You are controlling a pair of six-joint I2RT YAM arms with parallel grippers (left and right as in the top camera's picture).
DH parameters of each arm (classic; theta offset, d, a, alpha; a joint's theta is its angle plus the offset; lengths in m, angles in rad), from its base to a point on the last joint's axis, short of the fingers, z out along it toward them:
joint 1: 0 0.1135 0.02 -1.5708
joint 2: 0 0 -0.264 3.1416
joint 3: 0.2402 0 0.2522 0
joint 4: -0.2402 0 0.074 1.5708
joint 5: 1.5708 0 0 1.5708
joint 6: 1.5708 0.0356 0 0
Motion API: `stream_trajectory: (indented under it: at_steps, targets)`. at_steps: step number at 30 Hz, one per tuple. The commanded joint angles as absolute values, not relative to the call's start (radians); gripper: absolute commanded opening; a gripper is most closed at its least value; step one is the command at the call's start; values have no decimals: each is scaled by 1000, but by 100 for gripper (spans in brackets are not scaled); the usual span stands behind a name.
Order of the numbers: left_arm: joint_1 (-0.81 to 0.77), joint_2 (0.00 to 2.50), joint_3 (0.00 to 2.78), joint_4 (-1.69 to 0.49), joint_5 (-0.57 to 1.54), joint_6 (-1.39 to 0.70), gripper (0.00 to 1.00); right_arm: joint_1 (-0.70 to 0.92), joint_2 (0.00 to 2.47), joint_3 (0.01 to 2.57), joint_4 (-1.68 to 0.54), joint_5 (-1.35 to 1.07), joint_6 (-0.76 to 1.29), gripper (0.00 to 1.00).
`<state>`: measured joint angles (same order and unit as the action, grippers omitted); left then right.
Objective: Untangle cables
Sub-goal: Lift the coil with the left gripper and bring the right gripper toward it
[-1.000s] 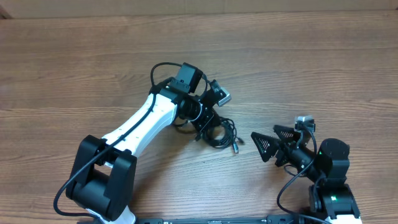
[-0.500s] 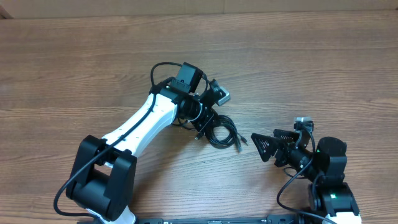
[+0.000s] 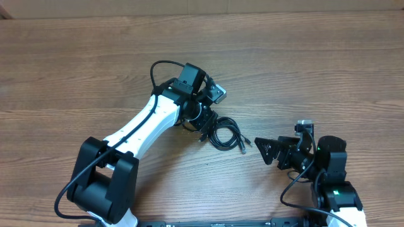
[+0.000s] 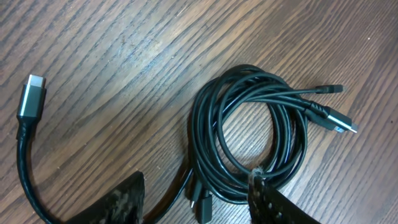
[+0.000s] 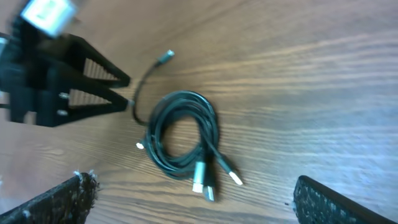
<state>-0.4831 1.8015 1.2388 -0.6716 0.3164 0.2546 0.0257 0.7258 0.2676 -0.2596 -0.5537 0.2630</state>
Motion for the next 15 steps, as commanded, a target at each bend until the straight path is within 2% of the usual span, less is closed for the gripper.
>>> stream_trajectory:
  at_steps: [1,8,15]
  targets:
    - [-486,1811,1258,-664,304,270,55,23,744,305,-273,-494,208,100]
    - [-486,1811,1258,-633,304,270,58,28,757,464,-484,-377,147,100]
    - [-486,1813,1256,-627,303,292,56,28,757,530,-507,-405,156,100]
